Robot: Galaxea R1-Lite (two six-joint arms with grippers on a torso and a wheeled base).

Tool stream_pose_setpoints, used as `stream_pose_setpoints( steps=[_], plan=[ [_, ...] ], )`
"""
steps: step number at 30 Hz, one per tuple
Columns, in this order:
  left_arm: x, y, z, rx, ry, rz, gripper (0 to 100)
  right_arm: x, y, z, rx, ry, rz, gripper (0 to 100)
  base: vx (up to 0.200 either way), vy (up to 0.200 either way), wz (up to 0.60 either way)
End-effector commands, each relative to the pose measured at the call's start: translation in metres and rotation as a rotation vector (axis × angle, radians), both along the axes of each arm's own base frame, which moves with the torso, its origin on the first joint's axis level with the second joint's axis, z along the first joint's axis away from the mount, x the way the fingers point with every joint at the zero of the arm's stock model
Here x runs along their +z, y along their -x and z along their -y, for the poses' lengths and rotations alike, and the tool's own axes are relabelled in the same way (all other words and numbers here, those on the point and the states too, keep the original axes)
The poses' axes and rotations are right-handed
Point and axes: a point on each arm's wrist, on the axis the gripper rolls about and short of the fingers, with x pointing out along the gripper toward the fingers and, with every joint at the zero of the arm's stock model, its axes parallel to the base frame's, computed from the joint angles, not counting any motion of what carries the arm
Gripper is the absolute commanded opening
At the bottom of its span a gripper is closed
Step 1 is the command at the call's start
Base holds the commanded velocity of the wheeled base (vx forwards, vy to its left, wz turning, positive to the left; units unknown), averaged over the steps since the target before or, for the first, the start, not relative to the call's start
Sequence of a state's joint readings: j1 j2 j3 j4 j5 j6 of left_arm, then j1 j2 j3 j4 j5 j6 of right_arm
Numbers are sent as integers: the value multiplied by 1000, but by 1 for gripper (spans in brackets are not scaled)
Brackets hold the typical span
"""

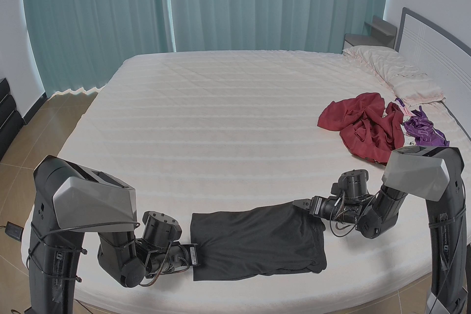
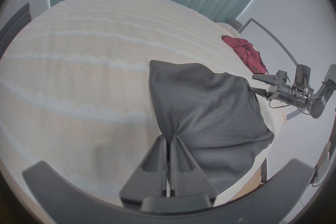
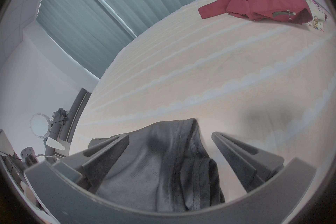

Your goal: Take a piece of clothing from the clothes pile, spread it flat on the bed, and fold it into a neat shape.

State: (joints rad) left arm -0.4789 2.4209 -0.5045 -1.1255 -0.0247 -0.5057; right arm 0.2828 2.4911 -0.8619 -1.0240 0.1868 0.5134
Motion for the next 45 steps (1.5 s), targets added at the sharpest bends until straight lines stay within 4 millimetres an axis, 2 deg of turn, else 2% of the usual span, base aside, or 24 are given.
stream_pose_setpoints(
  steps=[1,2,11,22,23,26,27,32,34,37,39,40,45],
  plan=[
    [0,0,0,1,-1,-2,0,-16,-10,-6,-3,12,-17,100,0,0,0],
    [0,0,0,1,-1,-2,0,-15,-12,-6,-5,10,-11,0,0,0,0],
    [-1,1,0,2,-1,-4,0,-16,-16,-5,-64,28,10,0,0,0,0],
    [-1,2,-1,4,11,13,0,-15,-15,4,-142,-31,13,0,0,0,0],
    [-1,2,-1,4,11,14,0,-15,-15,4,-142,-33,12,100,0,0,0],
    [-1,3,-1,0,18,17,0,-15,-12,3,-138,-33,6,100,0,0,0],
    [-1,3,-1,0,18,17,100,-15,-12,3,-138,-33,6,100,0,0,0],
    [-2,3,-2,-2,33,39,100,-8,-10,11,-157,-34,24,100,0,0,0],
    [-3,6,-3,-1,38,47,100,1,-3,21,-171,-35,32,100,0,0,0],
    [-2,8,-6,-2,51,61,100,5,9,23,-168,-23,11,100,0,0,0],
    [-2,8,-6,-2,51,61,100,5,9,23,-168,-23,11,100,0,0,0],
    [2,15,-11,7,91,75,100,6,31,21,-142,-5,-38,100,0,0,0],
    [10,7,-10,65,188,156,100,5,43,16,-120,-8,-25,100,0,0,0]
  ],
)
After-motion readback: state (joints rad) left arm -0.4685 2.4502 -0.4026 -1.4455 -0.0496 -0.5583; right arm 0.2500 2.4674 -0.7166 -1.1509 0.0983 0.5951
